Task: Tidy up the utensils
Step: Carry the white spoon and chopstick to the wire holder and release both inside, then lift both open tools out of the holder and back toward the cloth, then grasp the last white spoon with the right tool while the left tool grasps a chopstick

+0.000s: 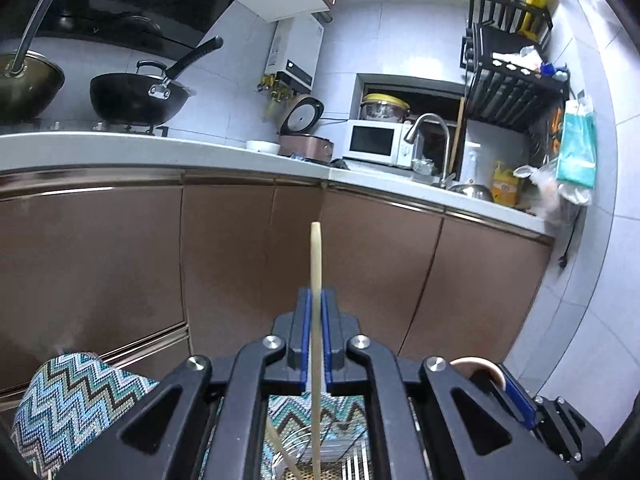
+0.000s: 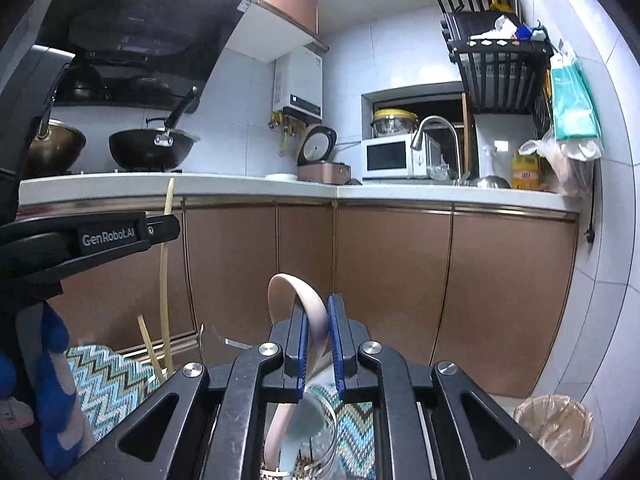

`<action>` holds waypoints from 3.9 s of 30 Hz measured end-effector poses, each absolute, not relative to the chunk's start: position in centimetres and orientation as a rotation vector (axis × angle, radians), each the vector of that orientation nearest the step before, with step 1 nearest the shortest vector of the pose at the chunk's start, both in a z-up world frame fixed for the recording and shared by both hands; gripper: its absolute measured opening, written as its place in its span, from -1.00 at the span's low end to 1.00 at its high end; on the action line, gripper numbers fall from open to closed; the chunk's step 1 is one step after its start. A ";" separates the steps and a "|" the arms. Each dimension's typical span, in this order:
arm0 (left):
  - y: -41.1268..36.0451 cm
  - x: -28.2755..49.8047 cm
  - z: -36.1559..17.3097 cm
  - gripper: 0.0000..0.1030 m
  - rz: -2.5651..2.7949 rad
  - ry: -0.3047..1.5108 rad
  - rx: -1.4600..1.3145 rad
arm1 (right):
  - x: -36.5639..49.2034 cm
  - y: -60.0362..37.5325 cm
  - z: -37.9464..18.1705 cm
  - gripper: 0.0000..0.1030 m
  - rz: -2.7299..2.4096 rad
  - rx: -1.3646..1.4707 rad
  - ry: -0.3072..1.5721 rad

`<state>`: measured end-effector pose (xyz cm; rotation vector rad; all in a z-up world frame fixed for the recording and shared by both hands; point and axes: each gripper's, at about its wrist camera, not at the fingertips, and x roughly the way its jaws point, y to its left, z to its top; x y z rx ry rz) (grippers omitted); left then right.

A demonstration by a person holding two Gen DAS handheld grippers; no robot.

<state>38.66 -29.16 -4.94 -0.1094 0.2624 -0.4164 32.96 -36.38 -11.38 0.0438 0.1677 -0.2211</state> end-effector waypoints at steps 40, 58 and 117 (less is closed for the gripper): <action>-10.4 18.0 0.4 -0.09 -0.223 0.283 -0.116 | 10.1 -35.6 -4.8 -0.27 -0.273 0.231 0.156; 3.4 9.8 1.4 -0.08 -0.041 0.287 -0.148 | 5.5 -28.7 -0.5 -0.22 -0.149 0.190 0.093; -0.2 40.2 -22.9 -0.82 -0.221 1.320 -0.199 | 33.7 -28.7 -24.1 -0.64 0.412 0.291 1.032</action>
